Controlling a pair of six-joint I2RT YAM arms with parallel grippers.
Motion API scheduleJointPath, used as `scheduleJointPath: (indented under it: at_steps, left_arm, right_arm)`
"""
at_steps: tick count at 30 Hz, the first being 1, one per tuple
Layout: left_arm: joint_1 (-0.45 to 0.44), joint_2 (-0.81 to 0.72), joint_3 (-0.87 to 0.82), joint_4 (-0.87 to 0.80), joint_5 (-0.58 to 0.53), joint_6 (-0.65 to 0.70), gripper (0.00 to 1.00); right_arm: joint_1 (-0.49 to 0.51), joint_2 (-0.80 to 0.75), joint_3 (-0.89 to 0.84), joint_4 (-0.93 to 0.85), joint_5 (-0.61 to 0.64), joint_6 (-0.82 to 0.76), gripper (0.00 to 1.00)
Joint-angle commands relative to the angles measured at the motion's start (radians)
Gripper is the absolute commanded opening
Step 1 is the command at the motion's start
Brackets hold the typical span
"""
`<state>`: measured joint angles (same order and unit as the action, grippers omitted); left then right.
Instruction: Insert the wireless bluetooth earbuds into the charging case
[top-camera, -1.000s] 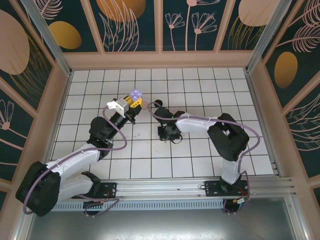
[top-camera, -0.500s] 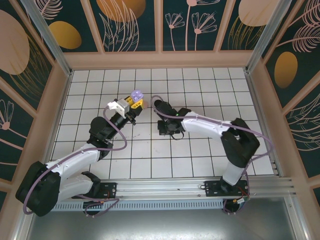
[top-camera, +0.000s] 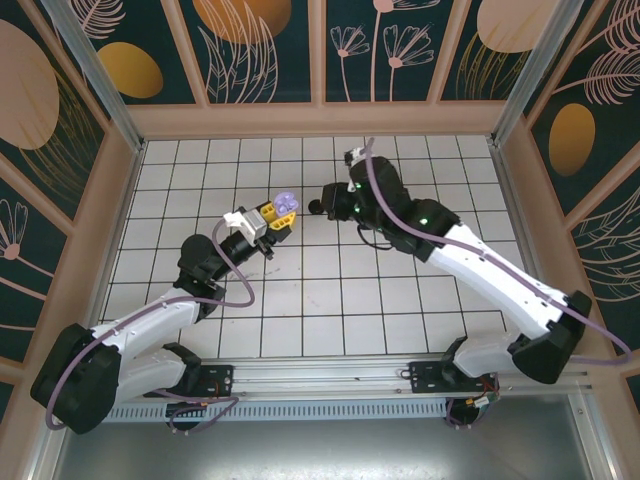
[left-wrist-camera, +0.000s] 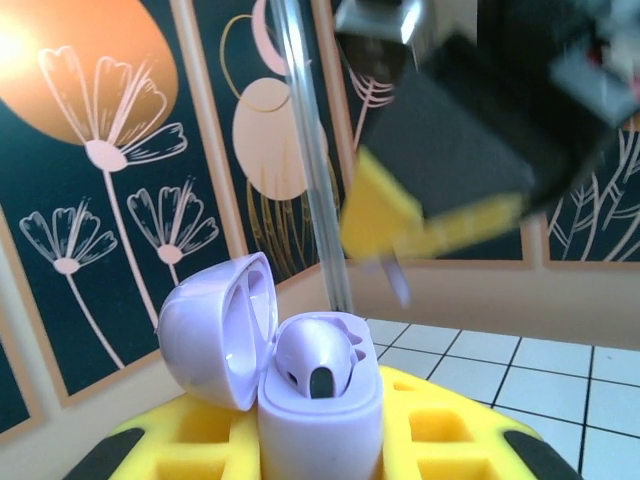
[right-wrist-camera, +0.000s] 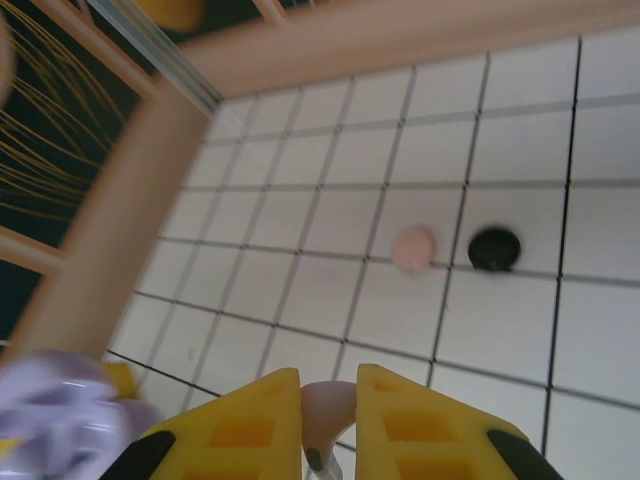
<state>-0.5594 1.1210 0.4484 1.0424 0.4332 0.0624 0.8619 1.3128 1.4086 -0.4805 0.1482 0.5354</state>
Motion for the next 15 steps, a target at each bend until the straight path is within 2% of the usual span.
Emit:
scheduleJointPath:
  at_steps: [1, 10, 15]
  left_arm:
    - [-0.005, -0.012, 0.005, 0.014, 0.079, 0.033, 0.0]
    - [-0.005, 0.062, 0.083, 0.023, 0.111, -0.036, 0.0]
    - [-0.006, 0.087, 0.11, 0.026, 0.12, -0.053, 0.0]
  right_arm:
    - [0.007, -0.056, 0.03, 0.088, 0.015, -0.066, 0.16]
    - [0.075, -0.127, -0.059, 0.315, -0.015, -0.155, 0.17]
    - [0.105, -0.117, -0.103, 0.372, -0.009, -0.166, 0.18]
